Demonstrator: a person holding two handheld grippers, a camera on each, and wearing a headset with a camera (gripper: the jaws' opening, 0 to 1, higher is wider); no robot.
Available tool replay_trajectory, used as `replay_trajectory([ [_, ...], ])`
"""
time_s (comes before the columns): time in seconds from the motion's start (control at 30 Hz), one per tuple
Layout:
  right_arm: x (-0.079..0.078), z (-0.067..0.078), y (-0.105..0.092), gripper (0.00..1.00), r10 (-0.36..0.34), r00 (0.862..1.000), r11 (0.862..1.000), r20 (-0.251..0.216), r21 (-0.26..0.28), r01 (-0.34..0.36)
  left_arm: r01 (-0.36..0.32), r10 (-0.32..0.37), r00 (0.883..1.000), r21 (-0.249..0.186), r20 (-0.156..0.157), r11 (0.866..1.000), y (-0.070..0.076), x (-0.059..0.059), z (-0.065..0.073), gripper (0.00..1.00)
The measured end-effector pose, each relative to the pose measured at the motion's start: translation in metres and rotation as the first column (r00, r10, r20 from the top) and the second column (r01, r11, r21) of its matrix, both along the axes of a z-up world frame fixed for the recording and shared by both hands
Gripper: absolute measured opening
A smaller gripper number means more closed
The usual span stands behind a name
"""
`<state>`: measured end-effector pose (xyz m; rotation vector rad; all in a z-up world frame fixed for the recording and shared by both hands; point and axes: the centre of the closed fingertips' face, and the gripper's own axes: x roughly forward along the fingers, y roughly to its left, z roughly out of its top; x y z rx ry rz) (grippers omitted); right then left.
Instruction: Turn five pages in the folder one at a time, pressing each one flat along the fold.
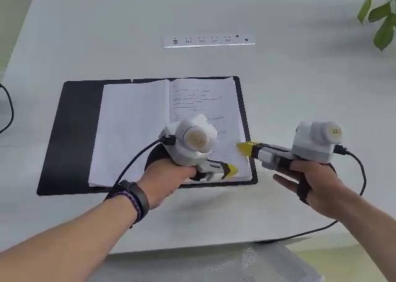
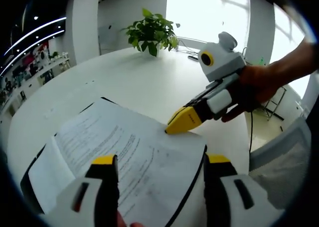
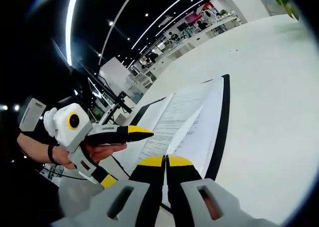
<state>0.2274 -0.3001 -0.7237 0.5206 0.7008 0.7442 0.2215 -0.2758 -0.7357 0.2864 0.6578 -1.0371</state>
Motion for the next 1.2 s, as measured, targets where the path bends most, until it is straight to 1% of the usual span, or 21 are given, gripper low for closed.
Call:
replay_trajectory([
  [0.07, 0.000, 0.003, 0.003, 0.00, 0.007, 1.000, 1.000, 0.006, -0.002, -0.007, -0.012, 0.012, 1.000, -0.002, 0.007, 1.000, 0.009, 0.001, 0.002, 0.69],
  [0.13, 0.001, 0.007, 0.008, 0.00, 0.011, 1.000, 1.000, 0.015, 0.001, -0.011, -0.032, 0.032, 0.999, -0.015, 0.002, 0.999, 0.018, 0.002, 0.006, 0.69],
  [0.3, 0.003, 0.020, 0.022, 0.00, 0.018, 0.999, 1.000, 0.039, 0.024, -0.019, -0.071, 0.071, 0.997, -0.014, 0.016, 0.997, 0.045, 0.004, 0.010, 0.69],
  [0.47, 0.005, 0.027, 0.037, 0.00, 0.042, 0.998, 0.999, 0.054, 0.025, -0.043, -0.106, 0.106, 0.994, -0.016, 0.027, 0.994, 0.069, 0.007, 0.015, 0.70],
  [0.63, 0.006, 0.035, 0.062, 0.00, 0.084, 0.994, 0.996, 0.073, 0.030, -0.087, -0.145, 0.146, 0.988, -0.023, 0.041, 0.989, 0.095, 0.010, 0.022, 0.70],
  [0.77, 0.009, 0.041, 0.079, 0.00, 0.108, 0.991, 0.993, 0.085, 0.040, -0.112, -0.167, 0.168, 0.985, -0.022, 0.051, 0.986, 0.113, 0.013, 0.026, 0.70],
  [0.87, 0.010, 0.046, 0.096, 0.00, 0.138, 0.986, 0.988, 0.098, 0.048, -0.143, -0.185, 0.186, 0.981, -0.021, 0.061, 0.983, 0.127, 0.015, 0.029, 0.70],
  [1.0, 0.012, 0.050, 0.114, 0.00, 0.167, 0.980, 0.983, 0.106, 0.054, -0.173, -0.206, 0.207, 0.976, -0.022, 0.069, 0.978, 0.144, 0.016, 0.033, 0.70],
  [1.1, 0.012, 0.051, 0.129, 0.00, 0.194, 0.975, 0.978, 0.108, 0.059, -0.201, -0.232, 0.233, 0.970, -0.027, 0.071, 0.972, 0.158, 0.017, 0.036, 0.70],
  [1.2, 0.010, 0.051, 0.141, 0.00, 0.221, 0.969, 0.972, 0.108, 0.055, -0.228, -0.245, 0.247, 0.966, -0.025, 0.077, 0.969, 0.170, 0.016, 0.039, 0.70],
])
